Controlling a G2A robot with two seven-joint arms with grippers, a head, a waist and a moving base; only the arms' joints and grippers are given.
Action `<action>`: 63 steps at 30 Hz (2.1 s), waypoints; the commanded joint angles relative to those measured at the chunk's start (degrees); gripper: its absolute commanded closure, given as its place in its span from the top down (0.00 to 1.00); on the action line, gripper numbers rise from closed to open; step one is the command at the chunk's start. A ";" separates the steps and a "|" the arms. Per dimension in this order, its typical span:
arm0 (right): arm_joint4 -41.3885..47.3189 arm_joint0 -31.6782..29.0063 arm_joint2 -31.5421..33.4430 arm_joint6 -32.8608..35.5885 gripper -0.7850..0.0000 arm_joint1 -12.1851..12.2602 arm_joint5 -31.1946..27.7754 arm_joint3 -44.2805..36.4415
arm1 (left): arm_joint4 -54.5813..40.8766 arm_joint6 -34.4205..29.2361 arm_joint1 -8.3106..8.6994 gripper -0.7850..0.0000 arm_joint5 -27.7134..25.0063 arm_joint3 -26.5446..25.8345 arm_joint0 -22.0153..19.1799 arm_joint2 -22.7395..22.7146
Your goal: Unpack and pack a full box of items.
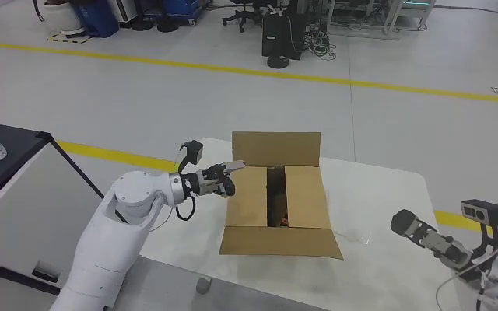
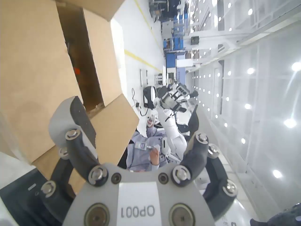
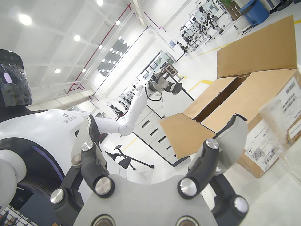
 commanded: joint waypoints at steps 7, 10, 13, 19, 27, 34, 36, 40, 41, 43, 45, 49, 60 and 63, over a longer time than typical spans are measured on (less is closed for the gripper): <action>-1.94 6.53 -2.52 2.66 1.00 -0.17 21.07 -8.17 | 1.61 11.50 0.60 1.00 0.97 4.48 0.14 -6.28; -4.60 11.69 -5.59 4.33 1.00 -0.27 30.13 -9.57 | 3.10 13.96 0.98 1.00 0.41 6.50 0.10 -8.67; -5.99 18.32 -10.33 5.10 1.00 -0.79 38.60 -9.12 | 5.74 15.79 1.41 1.00 -0.31 8.30 -0.09 -10.53; -6.67 25.75 -16.34 5.98 1.00 -1.95 43.81 -7.44 | 9.50 16.84 1.89 1.00 -0.85 9.75 -0.38 -11.75; -6.67 25.75 -16.34 5.98 1.00 -1.95 43.81 -7.44 | 9.50 16.84 1.89 1.00 -0.85 9.75 -0.38 -11.75; -5.57 25.67 -16.99 6.84 1.00 -2.10 44.06 -8.57 | 8.74 18.38 1.85 1.00 -1.02 9.75 -0.50 -12.43; -6.14 27.16 -17.97 6.14 1.00 -2.54 44.84 -9.12 | 9.53 21.04 1.88 1.00 -1.59 9.33 -0.30 -13.13; -6.78 32.08 -21.92 5.82 1.00 -3.93 45.86 -9.30 | 9.90 24.85 2.04 1.00 -3.74 10.19 0.50 -15.40; -6.82 33.64 -23.18 5.16 1.00 -4.40 46.25 -8.94 | 10.46 25.19 2.14 1.00 -4.33 10.41 0.51 -15.89; -4.37 36.98 -26.40 4.94 1.00 -5.59 47.46 -7.87 | 10.96 26.57 2.26 1.00 -5.53 11.30 0.38 -17.01; -3.76 41.08 -30.07 5.31 1.00 -6.95 48.73 -6.13 | 11.95 27.50 2.39 1.00 -7.09 12.28 0.02 -17.71; -2.75 50.15 -38.76 4.52 1.00 -10.54 52.92 -0.44 | 13.00 28.59 2.49 1.00 -10.50 14.01 -1.13 -18.31; -5.09 68.62 -57.47 3.44 1.00 -21.74 55.09 15.85 | 14.15 25.06 2.67 1.00 -17.69 15.40 -2.71 -17.69; -7.05 71.02 -59.64 3.49 1.00 -23.51 55.00 18.57 | 14.06 22.85 2.68 1.00 -18.52 15.16 -3.02 -16.99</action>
